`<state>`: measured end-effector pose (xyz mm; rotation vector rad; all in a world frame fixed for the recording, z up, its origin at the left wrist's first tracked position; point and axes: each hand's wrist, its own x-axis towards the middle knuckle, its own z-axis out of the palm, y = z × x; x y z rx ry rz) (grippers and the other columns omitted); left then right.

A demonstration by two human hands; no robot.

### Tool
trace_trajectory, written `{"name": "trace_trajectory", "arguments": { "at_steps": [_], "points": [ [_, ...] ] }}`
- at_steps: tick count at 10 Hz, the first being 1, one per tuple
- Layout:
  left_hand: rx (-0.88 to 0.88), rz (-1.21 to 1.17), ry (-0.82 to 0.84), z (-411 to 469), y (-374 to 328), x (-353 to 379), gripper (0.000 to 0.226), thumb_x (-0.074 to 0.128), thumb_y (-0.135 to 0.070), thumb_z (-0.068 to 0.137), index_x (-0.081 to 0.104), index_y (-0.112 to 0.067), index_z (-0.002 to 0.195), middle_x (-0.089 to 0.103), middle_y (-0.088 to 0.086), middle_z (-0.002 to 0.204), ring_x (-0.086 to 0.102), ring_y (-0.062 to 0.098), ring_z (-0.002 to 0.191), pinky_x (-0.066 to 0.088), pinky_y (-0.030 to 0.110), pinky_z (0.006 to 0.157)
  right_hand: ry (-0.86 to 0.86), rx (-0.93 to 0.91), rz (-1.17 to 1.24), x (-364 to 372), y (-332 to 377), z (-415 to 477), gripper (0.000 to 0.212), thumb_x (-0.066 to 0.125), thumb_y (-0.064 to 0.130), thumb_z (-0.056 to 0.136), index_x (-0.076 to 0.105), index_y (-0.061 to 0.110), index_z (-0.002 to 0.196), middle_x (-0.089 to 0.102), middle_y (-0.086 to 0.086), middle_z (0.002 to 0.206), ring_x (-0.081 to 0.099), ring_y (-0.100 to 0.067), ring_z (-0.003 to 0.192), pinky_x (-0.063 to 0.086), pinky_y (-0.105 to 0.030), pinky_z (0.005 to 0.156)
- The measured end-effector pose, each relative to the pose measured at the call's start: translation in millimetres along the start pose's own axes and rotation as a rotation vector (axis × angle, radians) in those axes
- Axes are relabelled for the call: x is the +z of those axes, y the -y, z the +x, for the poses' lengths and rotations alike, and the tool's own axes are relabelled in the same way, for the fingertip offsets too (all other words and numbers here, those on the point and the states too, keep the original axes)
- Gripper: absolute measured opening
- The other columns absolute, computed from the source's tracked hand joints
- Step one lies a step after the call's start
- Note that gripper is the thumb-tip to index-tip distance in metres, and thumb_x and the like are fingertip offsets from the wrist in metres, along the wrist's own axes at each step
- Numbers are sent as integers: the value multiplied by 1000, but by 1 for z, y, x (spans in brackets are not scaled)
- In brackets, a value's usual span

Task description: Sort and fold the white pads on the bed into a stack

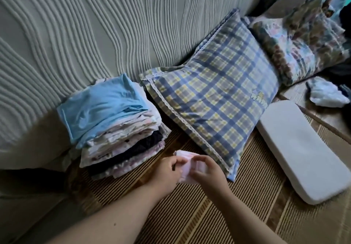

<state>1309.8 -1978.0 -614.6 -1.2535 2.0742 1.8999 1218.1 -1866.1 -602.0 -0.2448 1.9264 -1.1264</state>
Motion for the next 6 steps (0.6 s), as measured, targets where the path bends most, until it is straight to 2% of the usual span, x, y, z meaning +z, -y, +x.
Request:
{"name": "trace_trajectory", "arguments": {
  "at_steps": [1, 2, 3, 4, 5, 6],
  "points": [
    [31, 46, 10, 39, 20, 7, 30, 52, 1, 88, 65, -18, 109, 63, 5, 116, 56, 11, 101, 45, 16, 82, -18, 19, 31, 4, -20, 35, 36, 67, 7, 79, 58, 36, 99, 54, 3, 105, 67, -21, 86, 61, -36, 70],
    [73, 181, 73, 69, 40, 10, 31, 53, -3, 89, 64, -16, 115, 57, 1, 117, 51, 8, 101, 39, 11, 80, -67, 30, 4, 10, -42, 60, 42, 68, 7, 79, 58, 37, 105, 53, 5, 109, 66, -20, 90, 60, -36, 73],
    [105, 280, 82, 83, 57, 14, 29, 54, -12, 91, 64, -22, 116, 50, 1, 118, 49, 9, 100, 39, 13, 79, -83, 27, -43, 16, -64, 74, 48, 67, 10, 78, 57, 35, 117, 49, 4, 118, 62, -18, 99, 59, -37, 78],
    [90, 305, 90, 86, 59, 18, 28, 54, -15, 92, 65, -24, 116, 46, 6, 125, 49, 15, 103, 44, 25, 89, -98, 7, -104, 17, -71, 76, 49, 66, 15, 78, 55, 38, 121, 49, 4, 120, 58, -15, 102, 56, -38, 84],
    [85, 307, 109, 82, 50, 15, 31, 54, -10, 90, 65, -20, 117, 38, 12, 138, 48, 22, 114, 39, 23, 96, -152, -16, -248, 15, -66, 71, 46, 65, 28, 81, 52, 39, 124, 48, 3, 124, 49, -7, 102, 48, -24, 81],
    [77, 327, 92, 66, 29, 3, 39, 56, -11, 87, 61, -26, 122, 24, 10, 150, 33, 21, 133, 25, 14, 92, -247, -58, -342, 4, -48, 53, 51, 65, 38, 82, 50, 34, 130, 45, 4, 135, 43, -7, 114, 40, -24, 92]
  ]
}}
